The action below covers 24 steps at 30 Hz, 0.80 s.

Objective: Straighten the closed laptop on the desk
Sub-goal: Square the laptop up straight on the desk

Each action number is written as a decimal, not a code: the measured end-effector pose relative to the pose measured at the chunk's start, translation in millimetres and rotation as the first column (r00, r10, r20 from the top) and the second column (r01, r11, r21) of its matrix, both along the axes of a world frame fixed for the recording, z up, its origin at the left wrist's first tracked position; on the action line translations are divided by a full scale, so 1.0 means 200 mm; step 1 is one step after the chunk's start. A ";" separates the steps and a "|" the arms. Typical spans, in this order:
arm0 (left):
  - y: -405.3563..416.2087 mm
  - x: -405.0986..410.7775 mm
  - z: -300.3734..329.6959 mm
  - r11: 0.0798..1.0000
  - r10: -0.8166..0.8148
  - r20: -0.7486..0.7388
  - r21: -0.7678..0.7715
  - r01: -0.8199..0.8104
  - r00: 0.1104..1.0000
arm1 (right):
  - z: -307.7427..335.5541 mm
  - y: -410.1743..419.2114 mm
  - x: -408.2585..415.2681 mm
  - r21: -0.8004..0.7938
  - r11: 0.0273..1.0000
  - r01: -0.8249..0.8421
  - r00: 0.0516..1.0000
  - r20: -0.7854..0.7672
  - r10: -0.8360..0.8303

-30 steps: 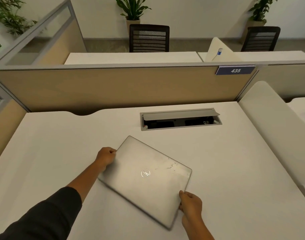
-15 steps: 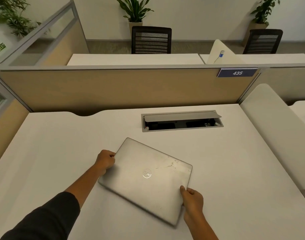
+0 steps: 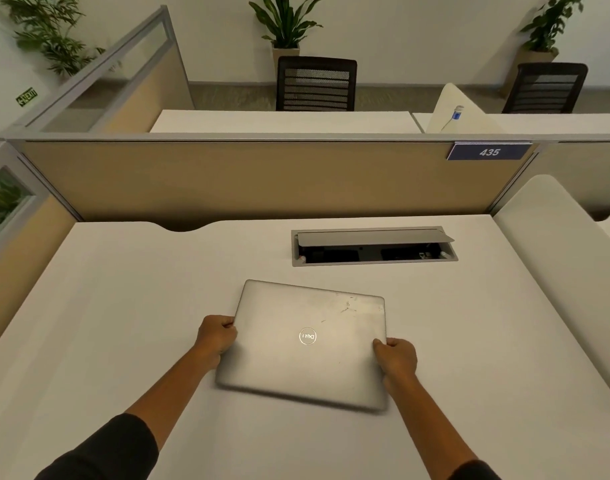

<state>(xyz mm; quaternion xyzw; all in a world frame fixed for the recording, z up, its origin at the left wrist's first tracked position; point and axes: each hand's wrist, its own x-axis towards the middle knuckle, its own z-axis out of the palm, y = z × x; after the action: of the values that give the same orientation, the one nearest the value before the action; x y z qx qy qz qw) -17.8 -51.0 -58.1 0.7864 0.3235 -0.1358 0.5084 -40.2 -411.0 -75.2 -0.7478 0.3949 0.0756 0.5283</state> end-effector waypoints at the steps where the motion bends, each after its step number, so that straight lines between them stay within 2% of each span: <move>1: -0.01 -0.01 0.00 1.000 -0.003 0.005 -0.012 0.003 1.000 | 0.01 -0.01 0.03 -0.015 1.000 -0.022 1.000 -0.003 0.022; 10: -0.08 -0.03 -0.02 0.999 0.014 0.036 -0.045 -0.012 0.999 | 0.05 -0.08 0.24 -0.084 0.986 -0.144 0.990 -0.019 0.143; 24: -0.12 0.02 -0.01 0.999 0.045 0.021 -0.014 -0.045 0.999 | 0.05 -0.09 0.34 -0.117 0.977 -0.177 0.984 -0.013 0.177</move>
<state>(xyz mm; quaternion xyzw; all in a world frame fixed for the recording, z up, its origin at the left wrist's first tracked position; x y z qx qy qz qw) -13.8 -74.8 -59.7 0.7768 0.3347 -0.1183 0.5201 28.3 -429.9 -65.1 -0.8097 0.3311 0.1000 0.4742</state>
